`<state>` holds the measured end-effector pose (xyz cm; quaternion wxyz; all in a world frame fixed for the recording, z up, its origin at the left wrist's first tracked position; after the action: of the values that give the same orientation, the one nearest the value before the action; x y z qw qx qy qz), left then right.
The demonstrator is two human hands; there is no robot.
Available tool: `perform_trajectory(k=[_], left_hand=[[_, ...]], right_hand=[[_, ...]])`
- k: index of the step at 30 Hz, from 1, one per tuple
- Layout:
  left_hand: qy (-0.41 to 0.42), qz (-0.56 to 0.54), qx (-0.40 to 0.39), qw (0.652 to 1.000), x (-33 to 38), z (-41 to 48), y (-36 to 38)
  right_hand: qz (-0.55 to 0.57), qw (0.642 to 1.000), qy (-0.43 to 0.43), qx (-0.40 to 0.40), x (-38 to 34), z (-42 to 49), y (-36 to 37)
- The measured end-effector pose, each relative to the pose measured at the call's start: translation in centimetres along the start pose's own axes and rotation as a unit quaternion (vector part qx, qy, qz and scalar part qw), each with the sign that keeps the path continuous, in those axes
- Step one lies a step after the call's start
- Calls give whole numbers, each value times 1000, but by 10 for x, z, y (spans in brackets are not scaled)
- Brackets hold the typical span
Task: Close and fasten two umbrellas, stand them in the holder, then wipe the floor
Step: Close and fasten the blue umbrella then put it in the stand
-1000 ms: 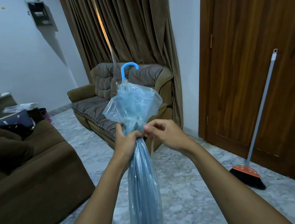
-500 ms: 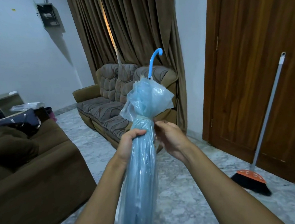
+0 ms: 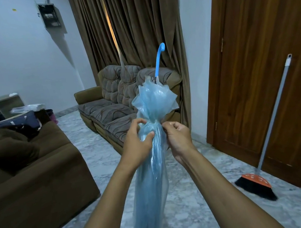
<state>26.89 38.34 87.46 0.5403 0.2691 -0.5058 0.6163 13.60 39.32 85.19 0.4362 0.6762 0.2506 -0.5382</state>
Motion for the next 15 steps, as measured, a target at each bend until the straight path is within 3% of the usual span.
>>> perform_trajectory(k=[3,8,11,15], left_hand=[[24,103,45,993,-1,2,5],[-8,14,-41,999,2,1,3],[-18,39,-102,994,-3,0,1],[1,29,-94,995,-4,2,-2]], right_hand=[[-20,999,-38,9,-3,-4,4],[-60,995,-78,13,-10,-3,1],[-79,994,-76,-26,-13,-3,1],[-59,992,-50,-96,-18,-5,1]])
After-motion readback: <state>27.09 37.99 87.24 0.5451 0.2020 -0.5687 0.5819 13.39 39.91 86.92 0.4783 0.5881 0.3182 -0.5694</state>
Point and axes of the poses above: each hand's wrist, its own z-axis towards the middle knuckle, its own y-axis out of the palm, x = y × z, the point moved 1 cm from there along z, towards the middle knuckle, and after that the axes turned 3 degrees about -z, right-handed, at the moved point
